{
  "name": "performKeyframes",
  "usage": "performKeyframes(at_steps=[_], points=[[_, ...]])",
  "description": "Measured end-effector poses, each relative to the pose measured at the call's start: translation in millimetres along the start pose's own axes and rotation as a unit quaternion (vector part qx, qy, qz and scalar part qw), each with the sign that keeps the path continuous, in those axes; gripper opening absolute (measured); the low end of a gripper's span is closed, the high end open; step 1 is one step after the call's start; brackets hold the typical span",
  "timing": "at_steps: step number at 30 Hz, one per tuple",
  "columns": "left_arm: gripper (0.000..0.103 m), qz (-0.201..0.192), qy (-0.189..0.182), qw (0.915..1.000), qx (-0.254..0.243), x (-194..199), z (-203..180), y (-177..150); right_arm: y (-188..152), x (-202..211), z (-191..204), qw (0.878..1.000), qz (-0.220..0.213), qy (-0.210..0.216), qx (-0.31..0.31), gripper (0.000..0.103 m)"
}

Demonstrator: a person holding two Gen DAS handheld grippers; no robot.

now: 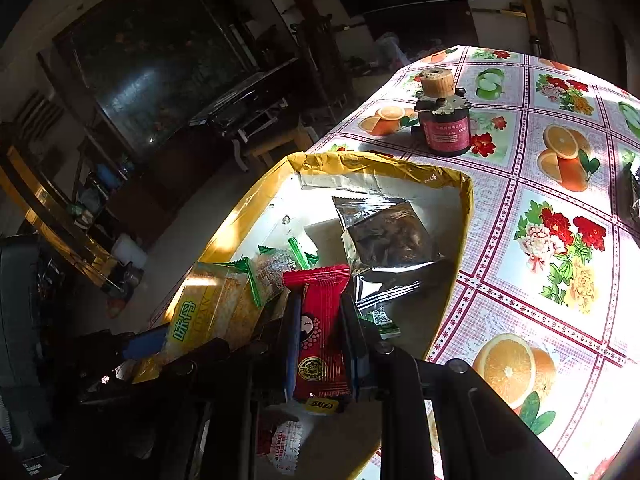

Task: Organize snacks
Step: 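Open both tools to release the cracker pack and red bar into the tray, then move both open tools back over the remaining snacks on the cloth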

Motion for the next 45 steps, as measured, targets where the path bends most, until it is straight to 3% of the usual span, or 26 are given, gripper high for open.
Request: performKeyframes(at_steps=[9, 14, 19, 25, 35, 45], points=[[0.046, 0.013, -0.003, 0.9999, 0.003, -11, -3, 4, 5, -15, -4, 1.0, 0.01, -0.01, 0.003, 0.021], [0.054, 0.016, 0.005, 0.9998, 0.012, -10, 3, 2, 4, -12, -5, 1.0, 0.008, -0.014, 0.004, 0.022], [0.056, 0.015, 0.004, 0.9997, 0.019, -2, 7, -2, 3, 2, -5, 1.0, -0.004, -0.012, 0.001, 0.042], [0.061, 0.0, 0.0, 0.9999, 0.015, 17, -2, -4, -2, 40, -17, 0.999, -0.034, -0.006, -0.014, 0.043], [0.066, -0.025, -0.027, 0.9988, -0.034, 50, -62, -2, -23, 130, -101, 0.991, -0.097, -0.045, -0.081, 0.051], [0.067, -0.029, -0.045, 0.9948, -0.087, 64, -129, -1, -54, 222, -225, 0.966, -0.151, -0.113, -0.177, 0.053]])
Point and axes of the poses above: each gripper's, at about its wrist camera, not at the fingertips, and x roughly against the way its jaws point, z to its left, y to its top, the point moved 10 cm from there along -x, roughly the way its jaws point, and after that the axes turned 15 degrees about -x, right-handed, at the moved point
